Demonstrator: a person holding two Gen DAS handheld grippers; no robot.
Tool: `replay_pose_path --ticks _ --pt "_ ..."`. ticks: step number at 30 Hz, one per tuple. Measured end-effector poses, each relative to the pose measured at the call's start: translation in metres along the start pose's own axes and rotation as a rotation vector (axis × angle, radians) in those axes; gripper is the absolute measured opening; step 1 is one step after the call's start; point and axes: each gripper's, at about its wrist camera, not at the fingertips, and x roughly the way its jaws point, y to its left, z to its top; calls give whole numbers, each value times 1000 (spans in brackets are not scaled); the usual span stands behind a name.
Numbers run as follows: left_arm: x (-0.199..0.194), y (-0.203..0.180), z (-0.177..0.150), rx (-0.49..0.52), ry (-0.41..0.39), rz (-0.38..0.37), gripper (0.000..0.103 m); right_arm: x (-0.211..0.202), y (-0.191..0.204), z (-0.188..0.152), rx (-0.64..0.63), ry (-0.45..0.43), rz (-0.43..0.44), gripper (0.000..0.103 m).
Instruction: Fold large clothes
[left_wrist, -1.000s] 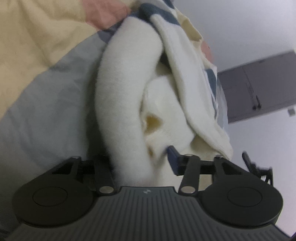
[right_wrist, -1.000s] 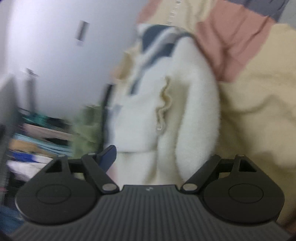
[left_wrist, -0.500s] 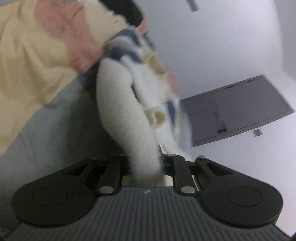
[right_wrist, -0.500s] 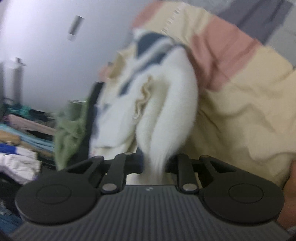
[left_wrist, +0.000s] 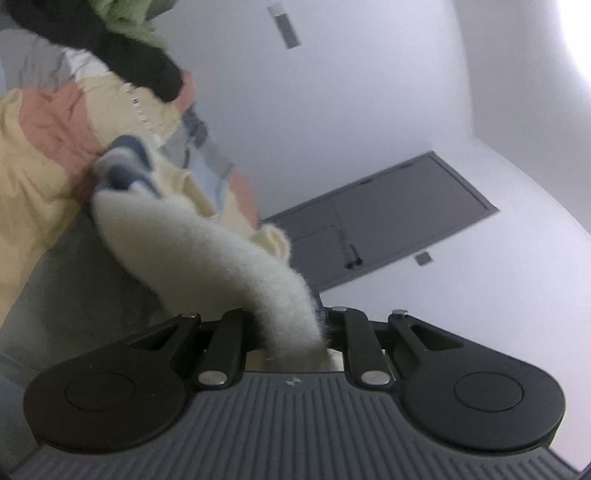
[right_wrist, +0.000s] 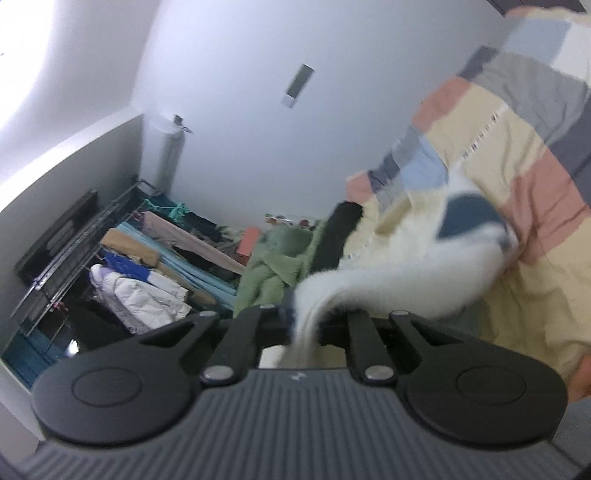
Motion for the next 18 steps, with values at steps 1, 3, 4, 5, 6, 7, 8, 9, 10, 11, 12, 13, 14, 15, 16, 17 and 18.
replay_pose_path --ticks 1,3,4,5,6,7,8,9,10,11,12,13,14,15,16,17,18 --pt "-5 -7 -2 25 13 -1 16 -4 4 0 -19 -4 3 11" --pt "-16 -15 -8 51 29 4 16 -10 13 -1 -42 -3 -4 11" --pt "-21 -17 -11 57 37 2 16 -12 15 -2 -46 -4 -3 11" --pt "-25 -17 -14 55 40 -2 16 -16 17 -3 -47 -10 0 11" --pt "-28 -16 -16 53 41 -8 16 -20 17 -4 -47 -18 6 11" --pt "-30 -14 -16 49 38 -16 16 -22 17 -4 -47 -26 10 11" --pt "-30 -12 -16 40 34 -21 16 -22 16 -3 -47 -38 11 11" --pt "-27 -8 -13 31 29 -23 16 -20 15 0 -45 -47 7 11" --pt "-23 -7 -10 36 21 -18 16 -18 12 3 -45 -53 -1 11" --pt "-16 -6 -4 51 10 -6 16 -14 12 6 -54 -56 -13 11" --pt "-9 -6 3 62 0 7 17 -3 12 13 -67 -60 -35 11" --pt "1 -5 11 75 -14 24 17 5 11 19 -69 -63 -53 11" --pt "14 -3 21 85 -35 42 17 18 9 26 -65 -67 -69 11" --pt "26 -2 31 92 -54 57 17 32 8 34 -65 -76 -87 11" --pt "40 0 43 105 -76 78 17 45 7 40 -62 -89 -107 11" --pt "54 3 55 111 -92 97 17 62 4 49 -53 -102 -126 11" --pt "73 8 69 114 -106 113 17 79 0 57 -45 -115 -142 11"
